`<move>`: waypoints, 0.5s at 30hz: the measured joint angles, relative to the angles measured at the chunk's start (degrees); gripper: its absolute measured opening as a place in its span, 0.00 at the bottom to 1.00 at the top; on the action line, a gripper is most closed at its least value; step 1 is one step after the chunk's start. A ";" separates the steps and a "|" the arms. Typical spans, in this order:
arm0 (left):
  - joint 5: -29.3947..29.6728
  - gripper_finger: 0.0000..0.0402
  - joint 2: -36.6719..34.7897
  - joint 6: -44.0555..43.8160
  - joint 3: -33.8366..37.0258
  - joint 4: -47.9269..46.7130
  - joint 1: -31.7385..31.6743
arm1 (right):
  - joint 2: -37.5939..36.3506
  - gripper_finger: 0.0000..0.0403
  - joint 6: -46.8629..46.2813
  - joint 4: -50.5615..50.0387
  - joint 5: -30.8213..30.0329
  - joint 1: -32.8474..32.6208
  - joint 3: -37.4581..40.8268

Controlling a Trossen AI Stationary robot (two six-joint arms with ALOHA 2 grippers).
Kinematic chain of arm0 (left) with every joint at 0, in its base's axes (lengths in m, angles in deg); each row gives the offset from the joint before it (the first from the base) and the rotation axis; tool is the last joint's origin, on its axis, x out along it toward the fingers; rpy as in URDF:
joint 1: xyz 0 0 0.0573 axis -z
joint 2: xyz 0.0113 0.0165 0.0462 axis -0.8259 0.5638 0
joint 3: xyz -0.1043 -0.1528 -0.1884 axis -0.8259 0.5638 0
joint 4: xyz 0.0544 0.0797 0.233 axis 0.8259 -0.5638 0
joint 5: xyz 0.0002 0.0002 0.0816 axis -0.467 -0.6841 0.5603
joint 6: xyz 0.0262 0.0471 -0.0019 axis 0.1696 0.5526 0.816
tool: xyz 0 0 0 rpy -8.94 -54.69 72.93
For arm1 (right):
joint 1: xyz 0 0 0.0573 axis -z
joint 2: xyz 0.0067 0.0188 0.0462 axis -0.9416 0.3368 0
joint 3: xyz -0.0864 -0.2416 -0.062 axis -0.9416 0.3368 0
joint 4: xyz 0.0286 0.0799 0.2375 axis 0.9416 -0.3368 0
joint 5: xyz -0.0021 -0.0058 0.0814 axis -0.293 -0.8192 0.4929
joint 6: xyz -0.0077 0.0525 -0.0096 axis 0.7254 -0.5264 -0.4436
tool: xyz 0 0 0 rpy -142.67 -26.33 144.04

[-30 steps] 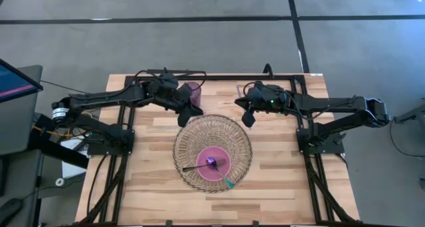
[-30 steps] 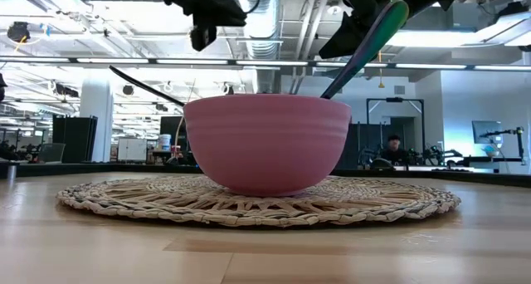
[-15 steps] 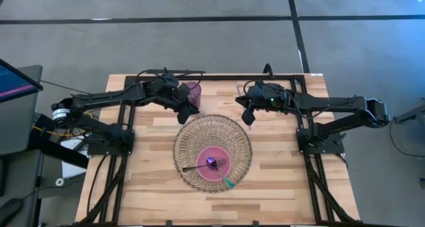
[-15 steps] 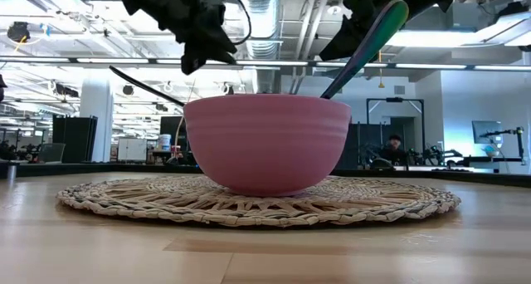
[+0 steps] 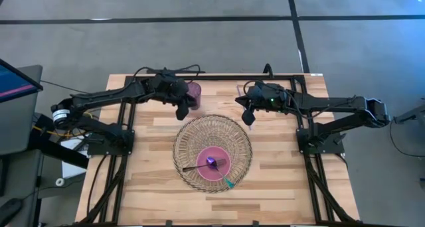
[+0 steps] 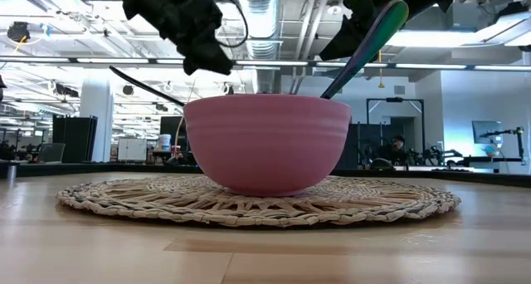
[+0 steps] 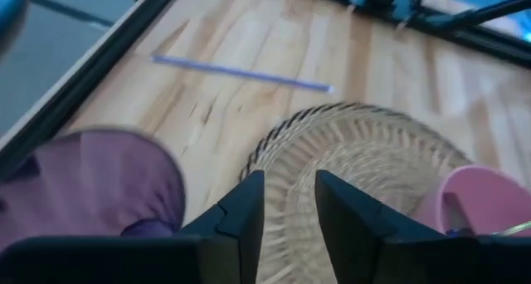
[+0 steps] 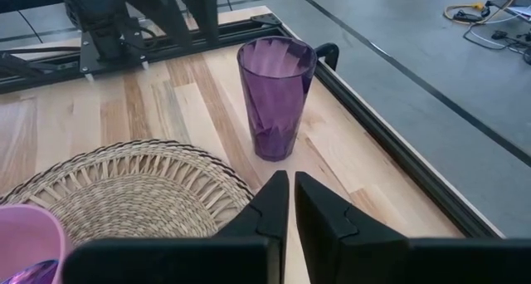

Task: Pick & Place Utensil
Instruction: Put the violet cup on the brown mat to the top left of the pink bowl

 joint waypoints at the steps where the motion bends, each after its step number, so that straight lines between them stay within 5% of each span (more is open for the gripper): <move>1: 0.49 0.28 0.00 0.04 0.63 -0.01 -0.32 | 0.00 0.04 0.01 0.00 0.00 0.00 0.00; 9: 5.45 0.30 0.02 11.49 4.81 1.90 -2.05 | 0.00 0.04 0.01 0.00 0.02 0.00 0.00; 15: 7.04 0.29 0.02 11.74 5.09 3.45 -2.05 | 0.00 0.04 0.01 0.00 0.01 0.00 0.02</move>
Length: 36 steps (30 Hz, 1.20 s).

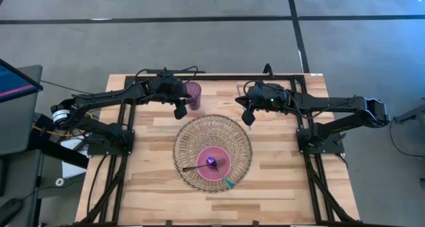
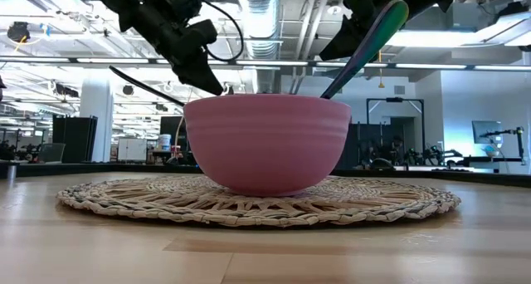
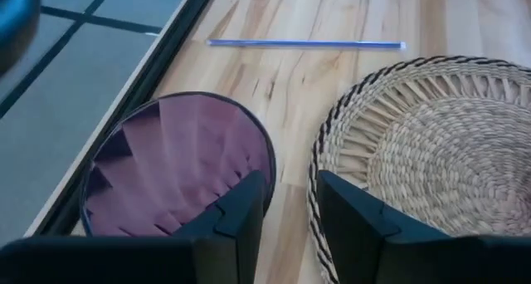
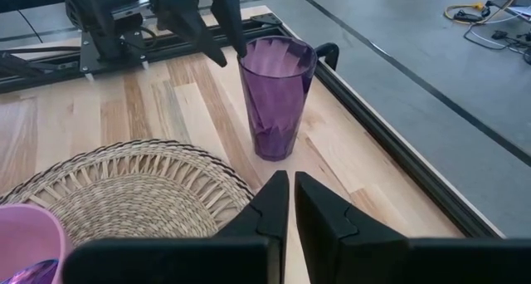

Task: Pick & Place Utensil
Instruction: Put the violet cup on the brown mat to the top left of the pink bowl

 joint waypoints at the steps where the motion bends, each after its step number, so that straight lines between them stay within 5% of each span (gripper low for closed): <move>1: -0.02 0.29 0.00 0.03 0.00 0.02 0.03 | 0.00 0.04 0.00 0.00 0.01 0.00 0.00; 22: 4.85 0.27 -0.02 4.81 4.76 4.72 -0.48 | 0.02 0.04 0.02 -0.02 0.04 -0.04 0.00; 32: 5.13 0.04 -0.02 4.66 4.76 5.50 -0.48 | 0.02 0.04 0.02 -0.02 0.04 -0.02 0.00; 36: 5.14 0.04 0.00 4.52 4.76 5.52 -0.48 | 0.02 0.04 0.02 -0.02 0.04 -0.02 0.00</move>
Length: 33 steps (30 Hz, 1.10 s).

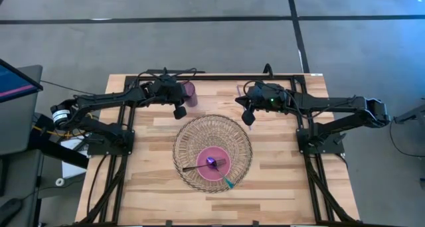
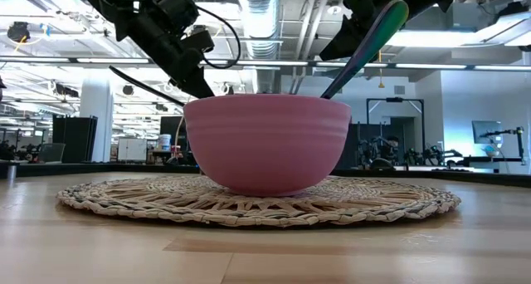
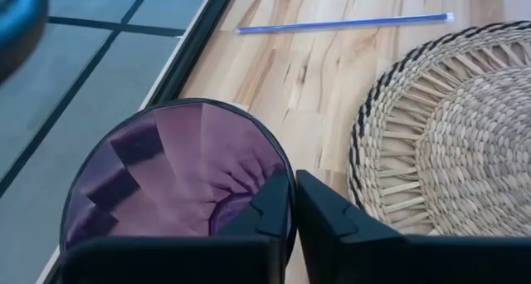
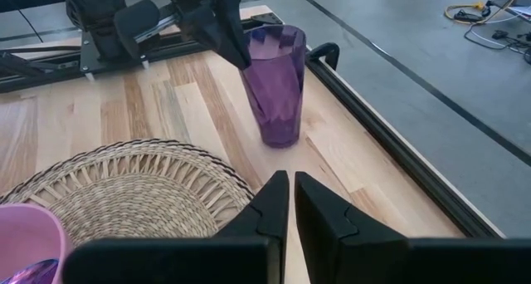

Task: Pick & Place Utensil
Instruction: Put the violet cup on the brown mat to the top left of the pink bowl

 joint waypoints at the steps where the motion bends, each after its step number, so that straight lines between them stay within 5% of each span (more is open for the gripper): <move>1: 0.00 0.05 0.00 0.00 0.00 0.02 0.13 | 0.00 0.04 0.00 0.00 0.00 0.02 0.00; 9: 0.41 0.03 -1.92 -0.26 0.00 0.90 4.33 | 0.00 0.04 0.15 0.02 0.00 0.02 0.00; 18: 8.10 0.03 -4.52 -1.80 -0.03 0.92 15.92 | 0.00 0.04 0.11 0.02 0.00 0.02 0.00; 33: 3.32 0.03 -4.76 -14.51 -0.09 -4.47 25.21 | 0.00 0.04 -0.04 0.02 0.00 0.02 0.00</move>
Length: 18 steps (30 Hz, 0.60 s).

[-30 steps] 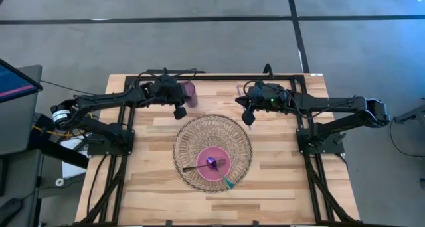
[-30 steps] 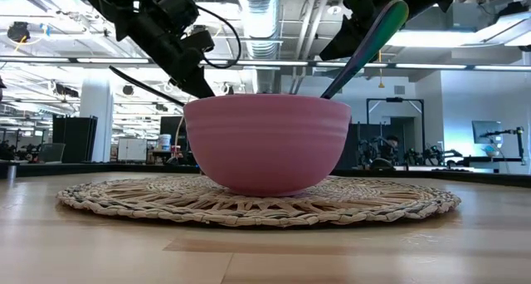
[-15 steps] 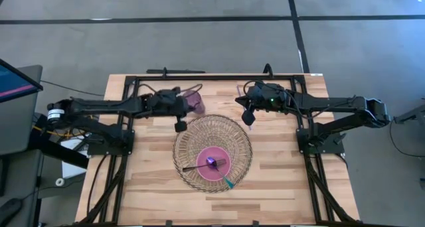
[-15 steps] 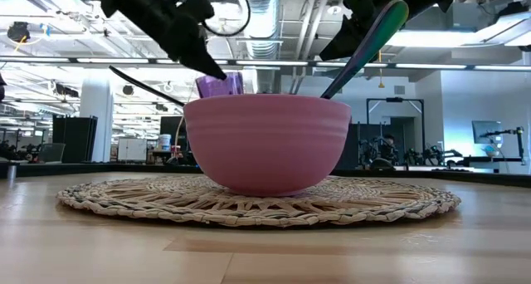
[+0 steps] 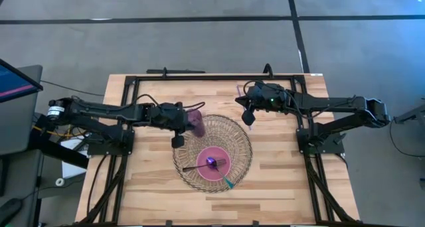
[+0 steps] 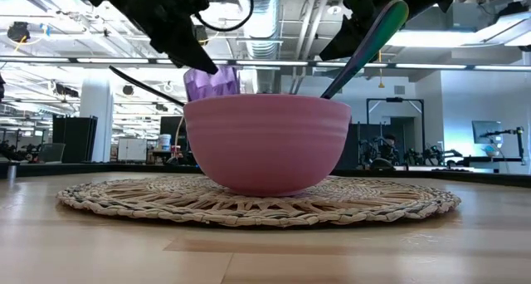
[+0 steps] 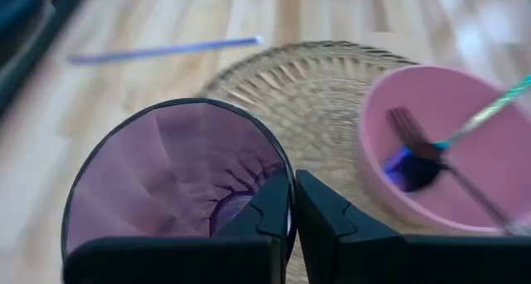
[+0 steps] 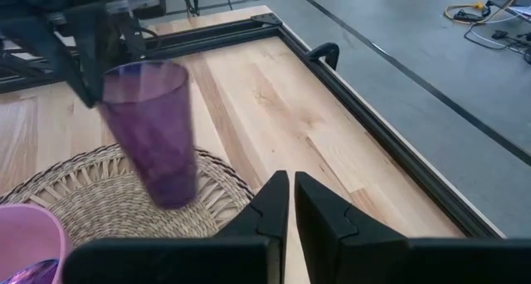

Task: Pick & Place Utensil
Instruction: Put the violet cup on the brown mat to the top left of the pink bowl

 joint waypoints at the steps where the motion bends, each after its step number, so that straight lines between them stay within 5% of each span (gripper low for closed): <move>1: -1.40 0.04 0.00 -1.84 0.00 -0.47 -0.01 | 0.00 0.04 0.00 0.00 0.00 0.00 0.00; 5: -4.56 0.06 0.00 -8.04 -0.07 -0.69 -0.03 | 0.00 0.04 0.00 0.00 0.00 0.00 0.00; 18: -5.09 0.09 0.00 -8.33 -0.07 -0.66 -0.68 | 0.00 0.04 0.02 0.00 0.00 -0.02 0.00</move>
